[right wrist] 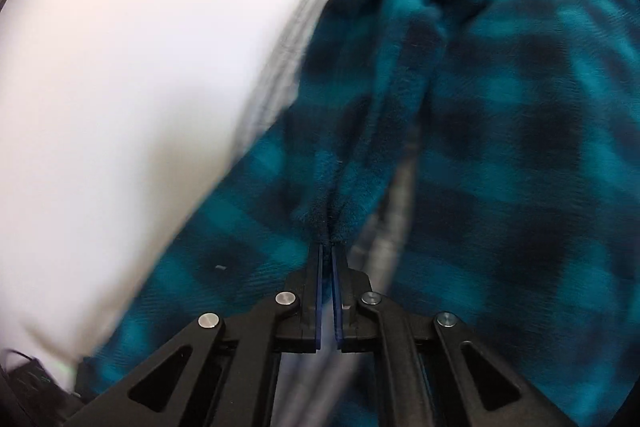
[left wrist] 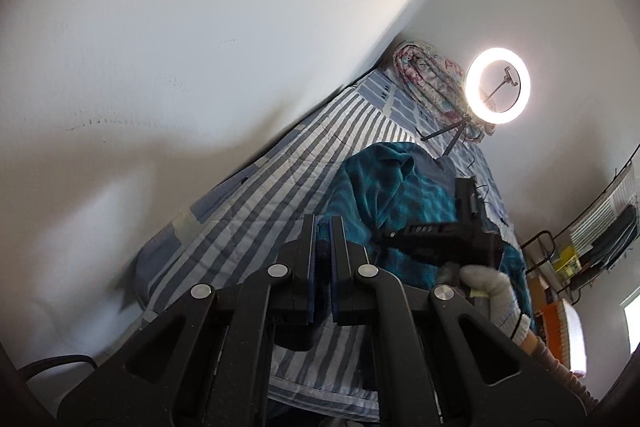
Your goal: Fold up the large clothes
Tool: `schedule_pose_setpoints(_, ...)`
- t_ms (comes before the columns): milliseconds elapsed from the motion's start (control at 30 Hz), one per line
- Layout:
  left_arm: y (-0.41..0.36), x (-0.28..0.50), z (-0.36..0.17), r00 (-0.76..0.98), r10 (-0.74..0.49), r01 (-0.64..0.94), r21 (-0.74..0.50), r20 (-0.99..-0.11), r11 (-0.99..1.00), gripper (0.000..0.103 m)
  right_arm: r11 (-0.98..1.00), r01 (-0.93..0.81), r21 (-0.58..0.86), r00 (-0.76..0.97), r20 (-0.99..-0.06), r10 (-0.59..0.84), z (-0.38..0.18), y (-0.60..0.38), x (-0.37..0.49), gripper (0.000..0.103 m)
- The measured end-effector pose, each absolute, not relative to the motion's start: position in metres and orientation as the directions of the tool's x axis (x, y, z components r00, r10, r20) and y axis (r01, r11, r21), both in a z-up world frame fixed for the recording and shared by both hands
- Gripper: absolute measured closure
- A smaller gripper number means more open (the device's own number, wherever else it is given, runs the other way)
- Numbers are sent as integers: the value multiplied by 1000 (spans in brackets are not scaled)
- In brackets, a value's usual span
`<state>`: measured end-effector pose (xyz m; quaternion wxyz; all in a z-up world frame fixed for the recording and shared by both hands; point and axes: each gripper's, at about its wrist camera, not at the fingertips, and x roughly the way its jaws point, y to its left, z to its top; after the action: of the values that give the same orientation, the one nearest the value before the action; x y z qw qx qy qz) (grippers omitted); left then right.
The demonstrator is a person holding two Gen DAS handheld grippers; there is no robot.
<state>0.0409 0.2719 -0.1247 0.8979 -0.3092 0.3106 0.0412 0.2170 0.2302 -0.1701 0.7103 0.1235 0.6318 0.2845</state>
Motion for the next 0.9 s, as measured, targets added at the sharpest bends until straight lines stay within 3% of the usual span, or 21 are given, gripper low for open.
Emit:
schedule_pose_setpoints(100,263,38,-117,814,-131,-229,-521,-566,822,100,806,-280,522,19,-836,548,-169,250,214,93)
schedule_pose_setpoints(167,256,36,-109,825,-143,-199,-518,-547,832,100,794,-299,529,53,-822,568,-155,247,225,71)
schedule_pose_setpoints(400,231,40,-102,824,-230,-113,-548,-518,829,100,806,-309,505,180,-801,571,-110,232,297,64)
schedule_pose_setpoints(467,223,41,-104,815,-251,-96,-548,-523,831,100,806,-325,494,179,-805,566,-100,243,318,50)
schedule_pose_setpoints(667,208,45,-106,792,-293,-60,-546,-536,835,100,830,-383,406,107,-873,476,-97,288,349,42)
schedule_pose_setpoints(900,207,41,-98,794,-332,-19,-568,-508,823,100,852,-471,228,49,-958,284,-137,330,358,42)
